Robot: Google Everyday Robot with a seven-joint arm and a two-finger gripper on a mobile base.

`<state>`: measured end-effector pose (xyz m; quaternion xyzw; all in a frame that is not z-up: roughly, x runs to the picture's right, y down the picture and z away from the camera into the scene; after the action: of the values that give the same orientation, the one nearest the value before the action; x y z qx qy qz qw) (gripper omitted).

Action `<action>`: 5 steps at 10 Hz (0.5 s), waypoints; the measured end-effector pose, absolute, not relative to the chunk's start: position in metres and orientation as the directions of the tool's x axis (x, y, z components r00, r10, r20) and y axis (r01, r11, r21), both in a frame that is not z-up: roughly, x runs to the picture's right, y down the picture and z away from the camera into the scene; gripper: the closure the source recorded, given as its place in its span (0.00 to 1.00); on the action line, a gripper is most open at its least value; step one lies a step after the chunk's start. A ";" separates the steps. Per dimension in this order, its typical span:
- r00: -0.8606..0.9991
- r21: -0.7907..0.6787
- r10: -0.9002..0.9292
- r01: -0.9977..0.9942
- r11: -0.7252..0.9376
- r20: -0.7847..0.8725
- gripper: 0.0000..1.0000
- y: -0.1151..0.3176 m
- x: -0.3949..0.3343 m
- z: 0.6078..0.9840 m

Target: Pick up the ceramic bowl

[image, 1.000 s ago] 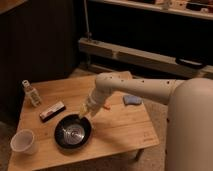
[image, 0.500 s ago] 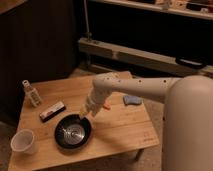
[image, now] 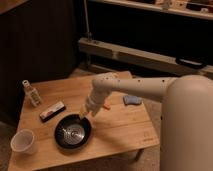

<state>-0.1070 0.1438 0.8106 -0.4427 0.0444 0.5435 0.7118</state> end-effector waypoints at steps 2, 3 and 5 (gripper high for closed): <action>0.406 -0.571 0.717 -0.821 0.013 -0.567 0.44 0.151 -0.107 0.827; 0.401 -0.567 0.715 -0.823 0.007 -0.573 0.44 0.152 -0.107 0.832; 0.393 -0.560 0.709 -0.829 -0.002 -0.585 0.44 0.156 -0.102 0.837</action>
<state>-0.1018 0.1555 0.8368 -0.4498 0.0666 0.5467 0.7032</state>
